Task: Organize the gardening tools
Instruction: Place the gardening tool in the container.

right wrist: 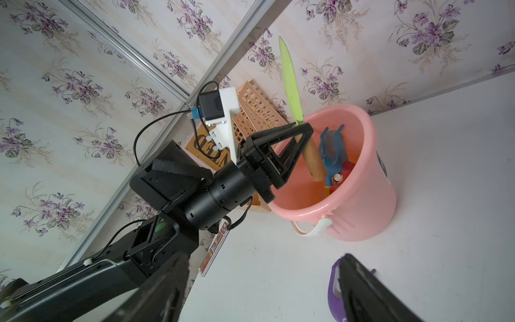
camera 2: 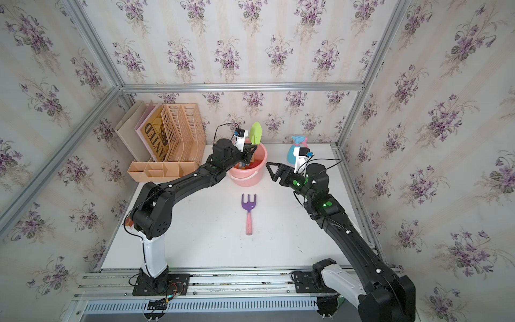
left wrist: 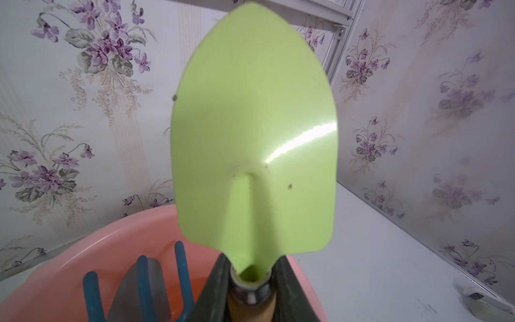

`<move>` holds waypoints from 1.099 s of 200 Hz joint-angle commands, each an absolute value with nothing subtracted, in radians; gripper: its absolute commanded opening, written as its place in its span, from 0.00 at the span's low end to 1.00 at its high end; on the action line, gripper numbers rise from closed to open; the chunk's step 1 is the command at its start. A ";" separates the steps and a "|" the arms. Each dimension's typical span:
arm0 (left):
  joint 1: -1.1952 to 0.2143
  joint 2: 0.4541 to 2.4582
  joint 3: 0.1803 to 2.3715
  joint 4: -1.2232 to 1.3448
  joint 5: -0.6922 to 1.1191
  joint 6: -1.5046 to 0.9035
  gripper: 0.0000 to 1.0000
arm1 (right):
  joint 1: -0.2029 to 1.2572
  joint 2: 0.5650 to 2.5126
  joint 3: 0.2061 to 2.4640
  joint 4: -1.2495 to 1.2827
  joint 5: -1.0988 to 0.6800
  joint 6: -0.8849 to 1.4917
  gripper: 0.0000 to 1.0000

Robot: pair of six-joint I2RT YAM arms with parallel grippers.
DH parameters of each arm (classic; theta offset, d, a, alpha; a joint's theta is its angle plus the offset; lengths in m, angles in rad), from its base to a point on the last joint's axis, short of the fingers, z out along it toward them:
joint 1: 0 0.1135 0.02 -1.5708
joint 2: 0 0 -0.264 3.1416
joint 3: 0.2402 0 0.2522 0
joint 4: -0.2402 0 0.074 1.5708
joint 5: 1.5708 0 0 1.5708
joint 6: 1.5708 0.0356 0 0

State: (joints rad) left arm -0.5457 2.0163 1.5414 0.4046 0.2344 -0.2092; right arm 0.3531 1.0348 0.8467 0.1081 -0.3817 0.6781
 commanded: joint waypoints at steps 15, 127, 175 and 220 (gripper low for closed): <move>-0.552 2.064 1.587 0.388 0.212 -0.170 0.00 | 0.353 1.026 0.844 0.130 -0.370 0.678 0.88; -0.555 2.121 1.642 0.243 0.156 -0.123 0.11 | 0.353 1.027 0.844 0.135 -0.374 0.683 0.88; -0.555 2.138 1.665 0.211 0.150 -0.125 0.16 | 0.351 1.018 0.846 0.126 -0.370 0.682 0.88; -0.555 2.155 1.689 0.172 0.155 -0.121 0.24 | 0.351 1.018 0.847 0.125 -0.370 0.681 0.88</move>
